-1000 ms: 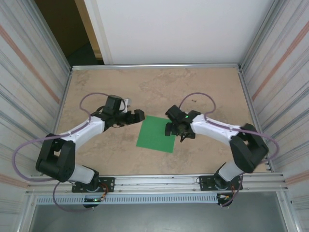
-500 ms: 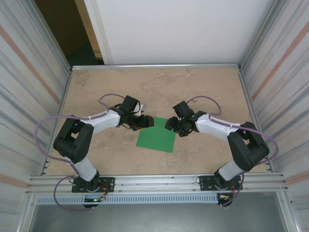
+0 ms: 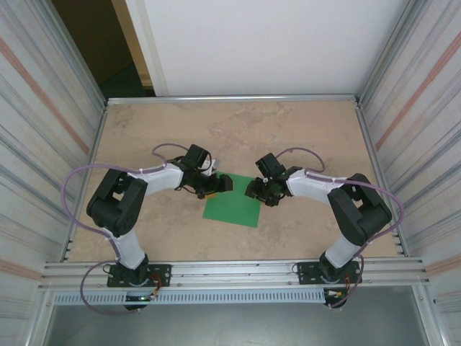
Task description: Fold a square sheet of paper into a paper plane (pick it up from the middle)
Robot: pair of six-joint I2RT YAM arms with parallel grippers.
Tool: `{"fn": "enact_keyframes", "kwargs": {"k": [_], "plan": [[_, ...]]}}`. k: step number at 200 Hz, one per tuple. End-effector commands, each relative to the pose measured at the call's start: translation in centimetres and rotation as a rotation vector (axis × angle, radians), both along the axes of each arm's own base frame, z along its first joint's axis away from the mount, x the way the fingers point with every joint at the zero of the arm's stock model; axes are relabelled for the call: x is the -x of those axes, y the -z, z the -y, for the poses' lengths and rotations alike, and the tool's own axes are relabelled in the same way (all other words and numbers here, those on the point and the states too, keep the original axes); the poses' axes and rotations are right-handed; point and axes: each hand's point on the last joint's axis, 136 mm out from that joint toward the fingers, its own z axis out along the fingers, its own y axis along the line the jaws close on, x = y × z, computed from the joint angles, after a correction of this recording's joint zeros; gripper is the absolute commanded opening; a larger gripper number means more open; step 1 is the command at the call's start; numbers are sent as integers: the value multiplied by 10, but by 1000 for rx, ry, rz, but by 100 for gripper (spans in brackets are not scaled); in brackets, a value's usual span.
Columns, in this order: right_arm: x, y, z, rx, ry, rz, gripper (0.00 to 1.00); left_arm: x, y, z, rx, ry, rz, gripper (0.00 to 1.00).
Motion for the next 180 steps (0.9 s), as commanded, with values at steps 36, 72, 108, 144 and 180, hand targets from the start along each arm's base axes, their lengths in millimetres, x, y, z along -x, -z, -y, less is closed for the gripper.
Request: {"fn": "enact_keyframes", "kwargs": {"k": [36, 72, 108, 144, 180], "plan": [[-3, 28, -2, -2, -35, -56, 53, 5, 17, -8, 39, -104, -46, 97], [-14, 29, -17, -44, -99, -31, 50, 4, 12, -10, 135, -157, -45, 99], [-24, 19, -41, -151, -153, 6, 52, 6, 14, -13, 116, -153, -50, 99], [-22, 3, -32, -155, -155, 57, 67, 8, 17, -16, 100, -159, -54, 99], [-15, -8, -2, -116, -111, 78, 69, 7, 16, -17, 97, -164, -50, 99]]}}
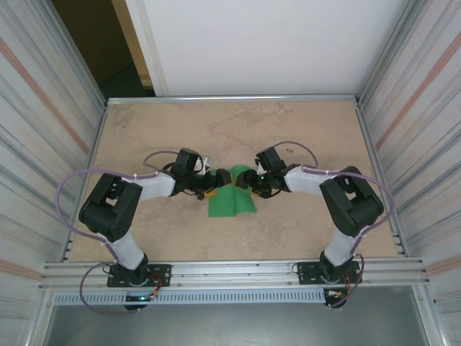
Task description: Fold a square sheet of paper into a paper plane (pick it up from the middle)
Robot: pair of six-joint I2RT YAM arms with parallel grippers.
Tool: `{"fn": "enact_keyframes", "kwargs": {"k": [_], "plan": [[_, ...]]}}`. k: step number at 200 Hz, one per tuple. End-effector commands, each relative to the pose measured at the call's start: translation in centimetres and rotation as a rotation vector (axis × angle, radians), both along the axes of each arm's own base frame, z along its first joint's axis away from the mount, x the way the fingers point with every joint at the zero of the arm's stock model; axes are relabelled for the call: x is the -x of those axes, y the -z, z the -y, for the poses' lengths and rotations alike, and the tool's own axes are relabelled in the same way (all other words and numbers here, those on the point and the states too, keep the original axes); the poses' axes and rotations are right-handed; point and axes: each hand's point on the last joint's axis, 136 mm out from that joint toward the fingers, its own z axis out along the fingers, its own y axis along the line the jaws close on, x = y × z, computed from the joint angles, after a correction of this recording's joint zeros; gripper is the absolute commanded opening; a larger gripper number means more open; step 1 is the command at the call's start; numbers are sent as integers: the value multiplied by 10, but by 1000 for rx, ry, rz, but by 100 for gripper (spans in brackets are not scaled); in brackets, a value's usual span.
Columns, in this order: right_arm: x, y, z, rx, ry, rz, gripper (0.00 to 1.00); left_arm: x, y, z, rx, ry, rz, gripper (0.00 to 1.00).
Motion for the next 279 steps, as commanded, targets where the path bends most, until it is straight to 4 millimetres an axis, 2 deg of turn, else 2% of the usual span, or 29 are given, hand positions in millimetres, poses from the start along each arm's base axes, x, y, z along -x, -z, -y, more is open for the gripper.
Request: {"fn": "enact_keyframes", "kwargs": {"k": [1, 33, 50, 68, 97, 142, 191, 245, 279], "plan": [[15, 3, 28, 78, 15, -19, 70, 17, 29, -15, -95, -22, -80, 99], [17, -18, 56, 153, 75, 47, 74, 17, 31, -19, -122, -27, -82, 98], [19, -25, 54, 140, 51, 67, 74, 17, 32, -19, -126, -25, -84, 98], [19, -24, 42, 117, -1, 46, 65, 17, 33, -19, -128, -25, -89, 96], [19, -14, 24, 115, -50, 7, 53, 17, 34, -19, -127, -28, -97, 94], [16, 14, 28, 145, -24, -65, 51, 18, 35, -18, -121, -23, -102, 95], [19, 41, 20, 134, -42, -132, 45, 19, 33, -16, -106, -15, -98, 98], [18, 45, -7, 124, -126, -122, 43, 13, 24, -15, -78, -26, -65, 99], [19, 50, -23, 126, -173, -126, 42, 15, 29, -17, -109, -16, -80, 99]]}}
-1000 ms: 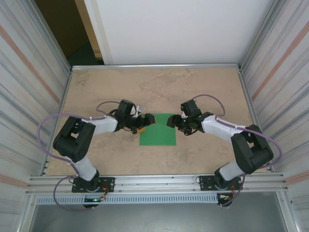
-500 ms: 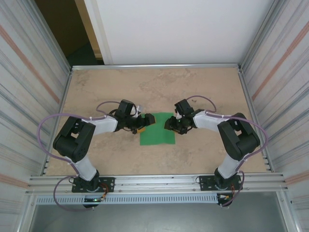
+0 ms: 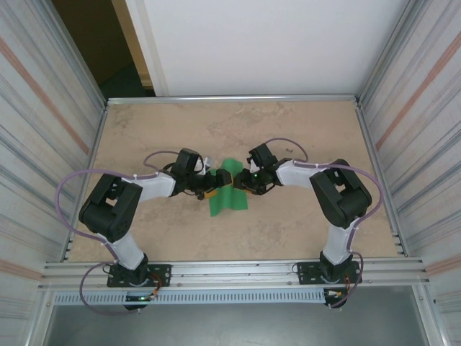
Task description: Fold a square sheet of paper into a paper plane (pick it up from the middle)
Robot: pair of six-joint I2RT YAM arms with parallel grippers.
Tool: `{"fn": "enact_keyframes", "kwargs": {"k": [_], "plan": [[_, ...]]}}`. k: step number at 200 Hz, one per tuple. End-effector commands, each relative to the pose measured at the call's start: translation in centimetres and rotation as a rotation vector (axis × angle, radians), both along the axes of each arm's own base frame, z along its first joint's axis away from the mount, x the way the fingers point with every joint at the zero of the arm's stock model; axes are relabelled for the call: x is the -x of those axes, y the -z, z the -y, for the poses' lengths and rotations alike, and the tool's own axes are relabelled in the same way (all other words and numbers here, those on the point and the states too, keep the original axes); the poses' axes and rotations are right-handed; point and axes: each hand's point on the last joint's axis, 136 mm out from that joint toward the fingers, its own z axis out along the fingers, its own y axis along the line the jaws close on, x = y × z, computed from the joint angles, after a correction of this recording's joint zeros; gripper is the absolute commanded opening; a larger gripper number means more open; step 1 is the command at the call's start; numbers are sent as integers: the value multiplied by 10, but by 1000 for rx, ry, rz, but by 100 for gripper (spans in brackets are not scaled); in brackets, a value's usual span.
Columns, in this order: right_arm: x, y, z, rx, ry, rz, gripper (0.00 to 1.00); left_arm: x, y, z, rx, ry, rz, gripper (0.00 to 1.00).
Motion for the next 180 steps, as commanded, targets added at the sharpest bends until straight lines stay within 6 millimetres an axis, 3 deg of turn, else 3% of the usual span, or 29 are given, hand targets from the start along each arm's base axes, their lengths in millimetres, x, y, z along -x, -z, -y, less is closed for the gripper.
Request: {"fn": "enact_keyframes", "kwargs": {"k": [1, 98, 180], "plan": [[27, 39, 7, 105, -52, -105, 42, 16, 29, -17, -101, -10, -85, 98], [34, 47, 6, 42, -10, -130, 35, 21, 52, -31, -262, -16, -146, 79], [30, 38, 6, -26, 12, -113, 34, 26, 64, -40, -359, -3, -174, 65]]}}
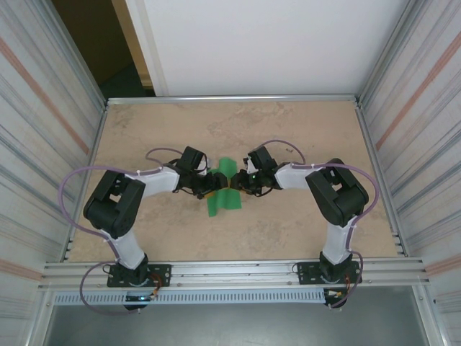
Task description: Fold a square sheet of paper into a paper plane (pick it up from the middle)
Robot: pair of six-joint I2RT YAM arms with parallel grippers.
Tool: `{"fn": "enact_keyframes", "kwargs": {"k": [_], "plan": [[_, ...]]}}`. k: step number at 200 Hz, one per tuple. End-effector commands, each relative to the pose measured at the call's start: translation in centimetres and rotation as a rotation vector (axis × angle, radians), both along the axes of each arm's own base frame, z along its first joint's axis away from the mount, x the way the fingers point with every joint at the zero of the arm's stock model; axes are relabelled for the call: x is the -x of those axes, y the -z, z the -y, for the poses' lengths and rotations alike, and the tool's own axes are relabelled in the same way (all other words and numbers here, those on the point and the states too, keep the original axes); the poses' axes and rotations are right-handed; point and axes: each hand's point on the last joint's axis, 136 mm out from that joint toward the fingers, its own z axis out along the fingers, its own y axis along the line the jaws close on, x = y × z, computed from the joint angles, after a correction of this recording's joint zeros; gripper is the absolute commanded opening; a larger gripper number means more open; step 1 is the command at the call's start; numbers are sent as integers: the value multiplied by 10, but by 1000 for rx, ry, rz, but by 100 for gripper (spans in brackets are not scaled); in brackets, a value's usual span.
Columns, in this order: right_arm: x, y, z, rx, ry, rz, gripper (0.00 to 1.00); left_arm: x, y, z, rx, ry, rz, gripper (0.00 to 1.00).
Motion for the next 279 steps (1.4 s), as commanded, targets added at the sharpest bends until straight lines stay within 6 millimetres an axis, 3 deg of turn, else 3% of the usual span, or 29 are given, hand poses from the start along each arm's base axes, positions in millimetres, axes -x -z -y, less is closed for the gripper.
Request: {"fn": "enact_keyframes", "kwargs": {"k": [1, 28, 61, 98, 143, 170, 195, 237, 279], "plan": [[31, 36, 21, 80, 21, -145, 34, 26, 43, -28, -175, 1, -119, 65], [25, 21, 25, 48, 45, -113, 36, 24, 41, -28, -181, 8, -108, 59], [13, -12, 40, -22, 110, -29, 44, 13, 18, -18, -127, 36, -12, 46], [3, -43, 61, -94, 170, 55, 52, 1, -26, -1, -7, 93, 140, 36], [-7, -83, 71, -258, 150, 127, 70, -1, -94, 24, 261, 152, 255, 32], [-12, -119, 68, -349, 105, 184, 84, -2, -125, 31, 394, 172, 262, 31], [-14, -141, 59, -414, 44, 209, 89, -5, -144, 36, 495, 184, 251, 31], [-20, -143, 46, -470, -11, 175, 93, -4, -164, 45, 591, 216, 242, 31], [-21, -154, 24, -543, -90, 162, 91, -4, -163, 46, 602, 220, 214, 31]]}}
